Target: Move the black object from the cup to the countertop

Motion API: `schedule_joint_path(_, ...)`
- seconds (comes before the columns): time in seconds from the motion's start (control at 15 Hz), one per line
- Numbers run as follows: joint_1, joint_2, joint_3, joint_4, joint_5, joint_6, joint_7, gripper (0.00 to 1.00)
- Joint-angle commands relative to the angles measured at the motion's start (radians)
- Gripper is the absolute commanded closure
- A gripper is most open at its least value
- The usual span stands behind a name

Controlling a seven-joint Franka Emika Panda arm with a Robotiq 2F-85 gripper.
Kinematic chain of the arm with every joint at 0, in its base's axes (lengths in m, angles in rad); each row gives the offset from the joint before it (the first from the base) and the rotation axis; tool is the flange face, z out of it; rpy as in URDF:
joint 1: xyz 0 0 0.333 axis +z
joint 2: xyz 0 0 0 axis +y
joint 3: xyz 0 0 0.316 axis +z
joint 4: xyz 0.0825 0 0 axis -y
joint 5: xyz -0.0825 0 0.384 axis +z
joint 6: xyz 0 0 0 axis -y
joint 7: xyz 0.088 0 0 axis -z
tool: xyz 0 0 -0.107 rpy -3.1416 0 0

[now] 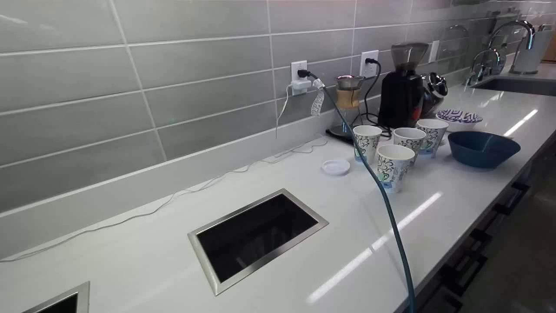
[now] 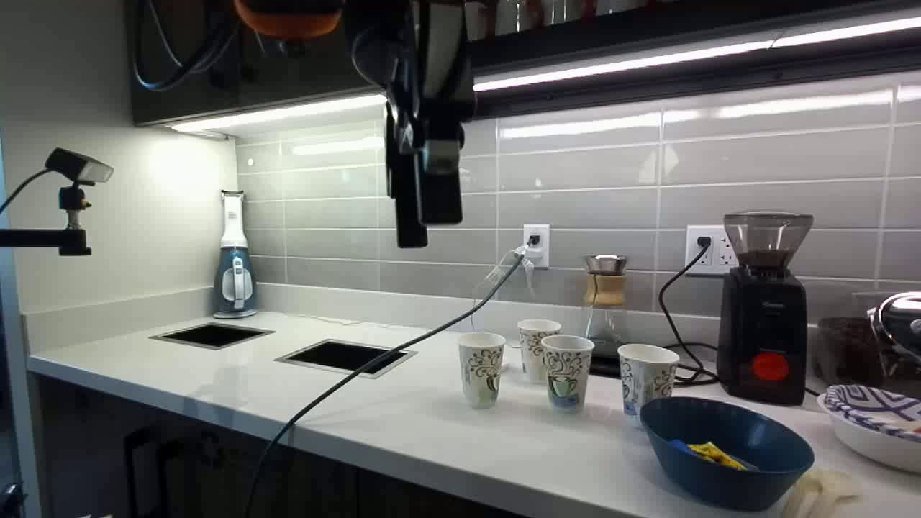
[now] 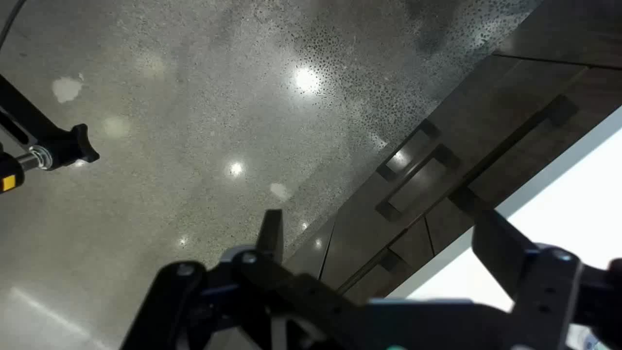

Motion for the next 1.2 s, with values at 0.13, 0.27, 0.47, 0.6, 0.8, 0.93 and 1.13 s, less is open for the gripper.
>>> schedule_joint_path(0.13, 0.014, 0.000, -0.011, 0.003, -0.006, -0.005, 0.005, 0.00)
schedule_joint_path(0.27, 0.014, 0.000, -0.011, 0.003, -0.006, -0.005, 0.005, 0.00)
schedule_joint_path(0.47, 0.083, 0.114, -0.003, 0.065, 0.068, 0.063, -0.020, 0.00)
schedule_joint_path(0.6, 0.136, 0.194, 0.003, 0.099, 0.119, 0.129, -0.052, 0.00)
schedule_joint_path(0.8, 0.197, 0.364, -0.001, 0.218, 0.212, 0.184, -0.118, 0.00)
schedule_joint_path(0.93, 0.218, 0.485, 0.013, 0.321, 0.252, 0.180, -0.158, 0.00)
schedule_joint_path(1.13, 0.231, 0.652, 0.044, 0.487, 0.294, 0.158, -0.191, 0.00)
